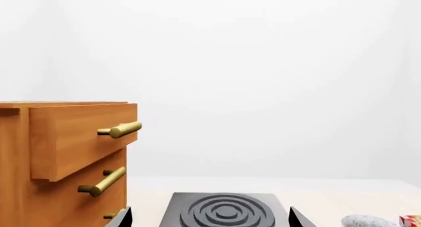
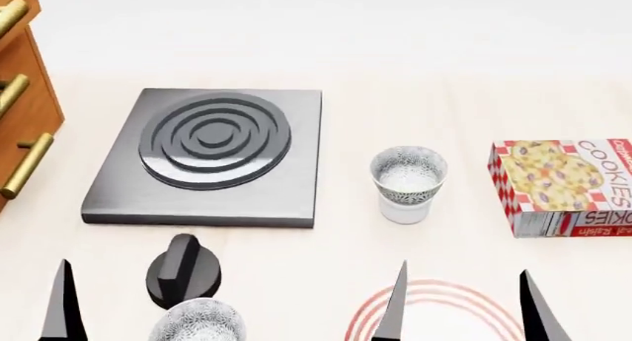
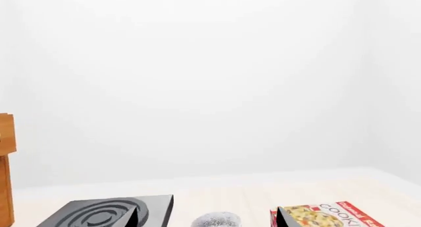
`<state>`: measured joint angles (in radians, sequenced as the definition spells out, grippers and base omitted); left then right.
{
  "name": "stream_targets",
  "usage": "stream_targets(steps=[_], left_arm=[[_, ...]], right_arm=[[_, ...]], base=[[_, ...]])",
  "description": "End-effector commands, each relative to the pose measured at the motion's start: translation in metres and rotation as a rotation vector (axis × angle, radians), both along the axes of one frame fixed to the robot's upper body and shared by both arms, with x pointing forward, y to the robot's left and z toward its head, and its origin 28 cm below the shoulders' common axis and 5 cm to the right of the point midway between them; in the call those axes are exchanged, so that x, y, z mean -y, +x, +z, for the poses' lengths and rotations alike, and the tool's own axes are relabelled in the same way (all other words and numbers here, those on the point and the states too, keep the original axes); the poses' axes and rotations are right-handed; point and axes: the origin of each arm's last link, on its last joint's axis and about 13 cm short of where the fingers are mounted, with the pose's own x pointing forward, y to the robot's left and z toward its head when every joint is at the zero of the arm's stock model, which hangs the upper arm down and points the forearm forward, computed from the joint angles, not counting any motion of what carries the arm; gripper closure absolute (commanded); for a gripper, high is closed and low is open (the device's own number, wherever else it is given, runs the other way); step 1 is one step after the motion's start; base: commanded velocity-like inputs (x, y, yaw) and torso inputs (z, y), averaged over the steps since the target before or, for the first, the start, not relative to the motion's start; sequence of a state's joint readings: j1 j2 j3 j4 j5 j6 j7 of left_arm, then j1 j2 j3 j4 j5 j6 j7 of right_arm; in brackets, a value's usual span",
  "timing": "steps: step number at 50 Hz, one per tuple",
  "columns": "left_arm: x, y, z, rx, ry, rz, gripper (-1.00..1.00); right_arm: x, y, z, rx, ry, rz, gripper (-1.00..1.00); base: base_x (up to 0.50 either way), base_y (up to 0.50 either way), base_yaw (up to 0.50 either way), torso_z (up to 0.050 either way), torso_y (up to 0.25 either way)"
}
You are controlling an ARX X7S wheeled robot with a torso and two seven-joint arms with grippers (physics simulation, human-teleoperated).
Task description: Pick the akita bowl on the ramekin and place it on the plate.
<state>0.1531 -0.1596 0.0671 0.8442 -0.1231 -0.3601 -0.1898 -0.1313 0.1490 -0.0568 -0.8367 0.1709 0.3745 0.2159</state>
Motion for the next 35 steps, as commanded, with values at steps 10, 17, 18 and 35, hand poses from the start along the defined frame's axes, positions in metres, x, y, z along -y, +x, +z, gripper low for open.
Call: stream_targets(steps=[10,17,18,35], left_arm=[[0.0006,0.0,0.0017,-0.011,-0.006,-0.001,-1.0],[0.0016,-0.0002,0.0006,-0.017,-0.01,-0.014,-1.0],[0.0015,-0.0003,0.0006,-0.017,-0.011,-0.014,-1.0],[0.0018,-0.0006,0.0008,-0.02,-0.013,-0.016,-1.0]], right_arm=[[0.0011,-0.0024,-0.0008,0.019,0.027,0.007,-1.0],[0.0019,-0.0018,-0.0022,0.057,0.026,0.009,-1.0],[0.002,-0.0015,-0.0023,0.053,0.028,0.004,-1.0],[0.0018,-0.0014,-0.0029,0.045,0.031,0.009,-1.0]], base=[[0.45,0.0,0.0,0.005,0.002],[0.07,0.0,0.0,0.05,0.0],[0.0,0.0,0.0,0.05,0.0],[0.1,0.0,0.0,0.05,0.0]])
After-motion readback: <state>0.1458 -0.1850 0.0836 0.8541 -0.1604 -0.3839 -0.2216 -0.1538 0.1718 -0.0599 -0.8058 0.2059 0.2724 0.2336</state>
